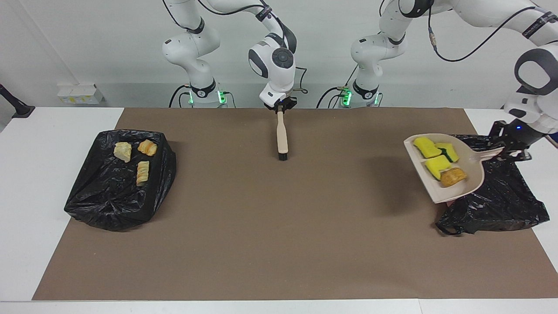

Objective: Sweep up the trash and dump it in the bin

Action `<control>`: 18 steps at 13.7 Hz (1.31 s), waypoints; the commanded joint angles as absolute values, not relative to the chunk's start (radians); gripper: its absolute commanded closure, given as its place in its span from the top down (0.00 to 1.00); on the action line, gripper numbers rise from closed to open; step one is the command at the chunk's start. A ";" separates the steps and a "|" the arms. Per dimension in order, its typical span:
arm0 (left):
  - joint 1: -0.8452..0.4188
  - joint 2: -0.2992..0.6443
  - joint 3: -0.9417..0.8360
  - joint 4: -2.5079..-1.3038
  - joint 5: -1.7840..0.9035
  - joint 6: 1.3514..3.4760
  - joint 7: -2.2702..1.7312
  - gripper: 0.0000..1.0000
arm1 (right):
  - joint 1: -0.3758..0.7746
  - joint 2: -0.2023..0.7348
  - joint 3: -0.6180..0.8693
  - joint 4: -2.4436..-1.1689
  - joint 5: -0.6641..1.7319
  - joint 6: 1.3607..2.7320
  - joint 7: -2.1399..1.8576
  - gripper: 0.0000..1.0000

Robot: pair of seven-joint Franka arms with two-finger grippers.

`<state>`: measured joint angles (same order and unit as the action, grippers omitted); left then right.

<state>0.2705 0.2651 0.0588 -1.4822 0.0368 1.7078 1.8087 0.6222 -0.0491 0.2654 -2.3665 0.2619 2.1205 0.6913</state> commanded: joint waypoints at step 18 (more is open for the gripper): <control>0.249 0.261 0.046 -1.560 0.831 1.976 1.597 0.00 | 0.180 -0.002 -0.018 -1.858 -0.121 1.992 0.272 1.00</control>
